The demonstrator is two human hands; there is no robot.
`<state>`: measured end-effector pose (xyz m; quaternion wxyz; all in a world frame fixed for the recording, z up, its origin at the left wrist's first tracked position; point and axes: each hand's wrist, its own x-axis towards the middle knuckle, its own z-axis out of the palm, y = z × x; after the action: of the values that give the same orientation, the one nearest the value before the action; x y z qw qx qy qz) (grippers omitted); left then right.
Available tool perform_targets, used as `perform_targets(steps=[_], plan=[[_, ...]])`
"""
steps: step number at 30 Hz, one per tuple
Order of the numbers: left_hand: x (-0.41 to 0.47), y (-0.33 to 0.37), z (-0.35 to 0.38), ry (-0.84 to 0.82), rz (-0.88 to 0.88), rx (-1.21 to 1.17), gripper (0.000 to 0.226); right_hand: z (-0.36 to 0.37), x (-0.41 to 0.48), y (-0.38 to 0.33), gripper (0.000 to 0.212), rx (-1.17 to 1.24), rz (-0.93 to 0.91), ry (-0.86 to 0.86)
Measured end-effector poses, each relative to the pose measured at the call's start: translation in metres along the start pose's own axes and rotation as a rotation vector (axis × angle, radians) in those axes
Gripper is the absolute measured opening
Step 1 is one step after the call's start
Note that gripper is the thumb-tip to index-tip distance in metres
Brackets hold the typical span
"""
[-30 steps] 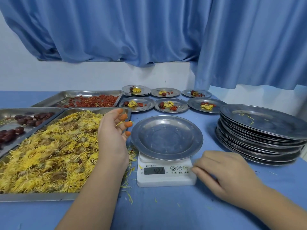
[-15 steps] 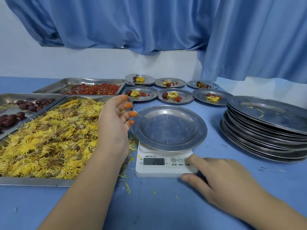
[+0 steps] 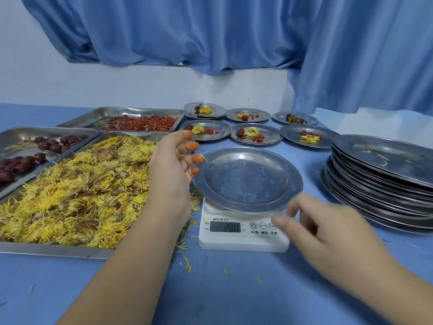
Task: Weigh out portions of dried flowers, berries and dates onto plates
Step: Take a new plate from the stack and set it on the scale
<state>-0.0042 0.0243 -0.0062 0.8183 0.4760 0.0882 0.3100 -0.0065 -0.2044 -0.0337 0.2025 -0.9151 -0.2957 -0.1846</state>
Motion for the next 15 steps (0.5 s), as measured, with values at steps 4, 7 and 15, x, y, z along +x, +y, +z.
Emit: perform_targets(steps=[4,7,15], plan=[[0.001,-0.001,0.0,0.0,-0.006,0.035,0.011,-0.01,0.041,0.002,0.055,0.157,0.073,0.218],[0.002,-0.002,-0.001,-0.012,-0.007,0.061,0.011,-0.002,0.051,0.009,0.055,-0.018,0.133,0.231],[-0.002,-0.006,0.001,-0.066,0.052,0.175,0.013,0.013,0.04,0.036,0.072,-0.026,0.256,0.025]])
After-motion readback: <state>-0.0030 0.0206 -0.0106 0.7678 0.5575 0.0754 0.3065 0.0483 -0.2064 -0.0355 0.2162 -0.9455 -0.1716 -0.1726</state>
